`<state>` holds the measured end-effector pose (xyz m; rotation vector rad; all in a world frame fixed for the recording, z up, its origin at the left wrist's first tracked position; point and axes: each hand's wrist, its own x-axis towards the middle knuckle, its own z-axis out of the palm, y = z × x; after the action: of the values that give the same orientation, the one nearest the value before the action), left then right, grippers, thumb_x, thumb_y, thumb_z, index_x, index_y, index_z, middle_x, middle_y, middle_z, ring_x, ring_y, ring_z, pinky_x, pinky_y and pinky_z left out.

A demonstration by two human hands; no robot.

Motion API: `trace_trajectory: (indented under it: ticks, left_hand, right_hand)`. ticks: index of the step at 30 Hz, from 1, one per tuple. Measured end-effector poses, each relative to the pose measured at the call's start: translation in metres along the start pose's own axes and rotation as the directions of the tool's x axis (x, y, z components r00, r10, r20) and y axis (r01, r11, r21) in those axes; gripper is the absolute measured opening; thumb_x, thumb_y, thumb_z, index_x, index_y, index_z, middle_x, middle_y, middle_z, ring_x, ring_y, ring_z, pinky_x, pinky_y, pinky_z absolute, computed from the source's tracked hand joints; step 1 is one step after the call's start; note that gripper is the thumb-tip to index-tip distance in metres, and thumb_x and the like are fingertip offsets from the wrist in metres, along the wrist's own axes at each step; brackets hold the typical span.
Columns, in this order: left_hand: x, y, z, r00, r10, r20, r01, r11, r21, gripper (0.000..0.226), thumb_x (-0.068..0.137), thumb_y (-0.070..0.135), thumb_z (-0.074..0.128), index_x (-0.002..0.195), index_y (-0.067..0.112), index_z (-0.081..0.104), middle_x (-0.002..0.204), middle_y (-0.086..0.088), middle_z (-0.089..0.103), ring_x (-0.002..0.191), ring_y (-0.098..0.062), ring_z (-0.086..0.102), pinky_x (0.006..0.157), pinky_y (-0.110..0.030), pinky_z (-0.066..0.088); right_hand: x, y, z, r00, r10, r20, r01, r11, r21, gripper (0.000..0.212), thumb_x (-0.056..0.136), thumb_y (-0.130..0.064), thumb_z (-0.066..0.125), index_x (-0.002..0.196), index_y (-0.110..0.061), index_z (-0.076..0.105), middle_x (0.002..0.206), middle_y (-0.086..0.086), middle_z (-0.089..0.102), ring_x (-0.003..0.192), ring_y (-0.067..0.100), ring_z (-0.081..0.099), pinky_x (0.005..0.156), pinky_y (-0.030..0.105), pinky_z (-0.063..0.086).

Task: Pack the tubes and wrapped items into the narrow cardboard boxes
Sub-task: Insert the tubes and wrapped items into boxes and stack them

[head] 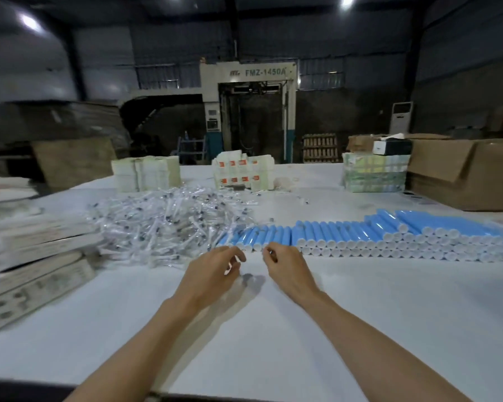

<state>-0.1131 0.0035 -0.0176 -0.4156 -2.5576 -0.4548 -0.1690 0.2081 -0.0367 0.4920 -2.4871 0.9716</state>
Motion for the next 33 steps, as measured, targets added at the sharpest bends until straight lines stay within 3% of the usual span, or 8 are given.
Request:
trace_trajectory:
  ticks: [5, 8, 12, 15, 20, 25, 31, 33]
  left_hand:
    - [-0.024, -0.049, -0.059, 0.978, -0.159, -0.133, 0.186, 0.957, 0.223, 0.021, 0.104, 0.026, 0.064, 0.124, 0.027, 0.069, 0.115, 0.006, 0.074, 0.111, -0.02, 0.064, 0.087, -0.04, 0.055]
    - [-0.041, -0.092, -0.101, 0.925, -0.319, -0.208, 0.379, 0.821, 0.426, 0.03, 0.104, 0.026, 0.062, 0.132, 0.018, 0.063, 0.127, -0.007, 0.07, 0.119, -0.032, 0.06, 0.097, -0.047, 0.05]
    - [-0.067, -0.141, -0.152, 0.837, -0.441, -0.323, 0.544, 0.612, 0.574, 0.035, 0.099, 0.019, 0.061, 0.131, 0.005, 0.06, 0.131, -0.019, 0.063, 0.121, -0.038, 0.055, 0.098, -0.049, 0.043]
    - [-0.082, -0.166, -0.177, 0.833, -0.456, -0.314, 0.535, 0.519, 0.667, 0.036, 0.101, 0.023, 0.06, 0.131, 0.003, 0.06, 0.136, -0.019, 0.063, 0.127, -0.038, 0.055, 0.102, -0.051, 0.042]
    - [-0.084, -0.179, -0.198, 0.857, -0.396, -0.33, 0.501, 0.489, 0.714, 0.071, 0.102, 0.049, 0.064, 0.155, 0.005, 0.045, 0.16, -0.022, 0.045, 0.138, -0.041, 0.049, 0.106, -0.055, 0.039]
    - [-0.077, -0.193, -0.207, 0.836, -0.447, -0.319, 0.513, 0.428, 0.744, 0.067, 0.108, 0.056, 0.047, 0.158, 0.012, 0.043, 0.147, -0.015, 0.064, 0.138, -0.037, 0.056, 0.117, -0.056, 0.033]
    - [-0.062, -0.19, -0.211, 0.817, -0.52, -0.248, 0.477, 0.367, 0.799, 0.055, 0.101, 0.046, 0.065, 0.144, 0.012, 0.055, 0.142, -0.018, 0.056, 0.13, -0.039, 0.053, 0.108, -0.056, 0.045]
    - [-0.057, -0.189, -0.215, 0.818, -0.528, -0.23, 0.48, 0.403, 0.779, 0.05, 0.099, 0.043, 0.072, 0.134, 0.01, 0.06, 0.136, -0.02, 0.056, 0.12, -0.04, 0.058, 0.102, -0.054, 0.051]
  right_hand:
    - [0.002, 0.005, 0.006, 0.996, -0.083, 0.039, 0.084, 0.996, -0.02, 0.032, 0.104, -0.026, 0.056, 0.072, -0.018, 0.055, 0.064, 0.0, 0.058, 0.063, 0.022, 0.054, 0.058, 0.035, 0.037]
    - [0.002, 0.005, 0.01, 0.994, -0.099, 0.036, 0.099, 0.995, 0.016, 0.035, 0.103, -0.025, 0.058, 0.068, -0.021, 0.052, 0.06, -0.004, 0.056, 0.06, 0.018, 0.054, 0.056, 0.033, 0.04]
    - [0.002, 0.006, 0.01, 0.994, -0.105, 0.036, 0.103, 0.993, 0.059, 0.037, 0.102, -0.024, 0.059, 0.067, -0.02, 0.05, 0.059, -0.002, 0.055, 0.061, 0.019, 0.054, 0.059, 0.038, 0.043]
    - [0.002, 0.006, 0.009, 0.992, -0.116, 0.05, 0.111, 0.991, 0.078, 0.03, 0.102, -0.024, 0.059, 0.074, -0.015, 0.06, 0.064, -0.002, 0.06, 0.064, 0.021, 0.057, 0.063, 0.042, 0.046]
    - [0.001, 0.008, 0.007, 0.991, -0.111, 0.075, 0.102, 0.987, 0.121, 0.03, 0.102, -0.023, 0.059, 0.073, -0.017, 0.06, 0.063, 0.0, 0.062, 0.065, 0.023, 0.059, 0.066, 0.044, 0.051]
    - [0.0, 0.006, 0.006, 0.988, -0.128, 0.09, 0.115, 0.984, 0.138, 0.026, 0.102, -0.022, 0.06, 0.077, -0.017, 0.065, 0.067, 0.0, 0.065, 0.068, 0.023, 0.062, 0.069, 0.045, 0.054]
    - [0.0, 0.006, 0.004, 0.986, -0.12, 0.114, 0.101, 0.982, 0.159, 0.023, 0.102, -0.024, 0.06, 0.082, -0.018, 0.069, 0.071, -0.002, 0.068, 0.073, 0.022, 0.067, 0.074, 0.044, 0.057]
    - [-0.001, 0.005, 0.003, 0.985, -0.118, 0.127, 0.097, 0.983, 0.157, 0.023, 0.103, -0.025, 0.06, 0.082, -0.019, 0.069, 0.072, -0.002, 0.068, 0.073, 0.021, 0.067, 0.075, 0.045, 0.057]
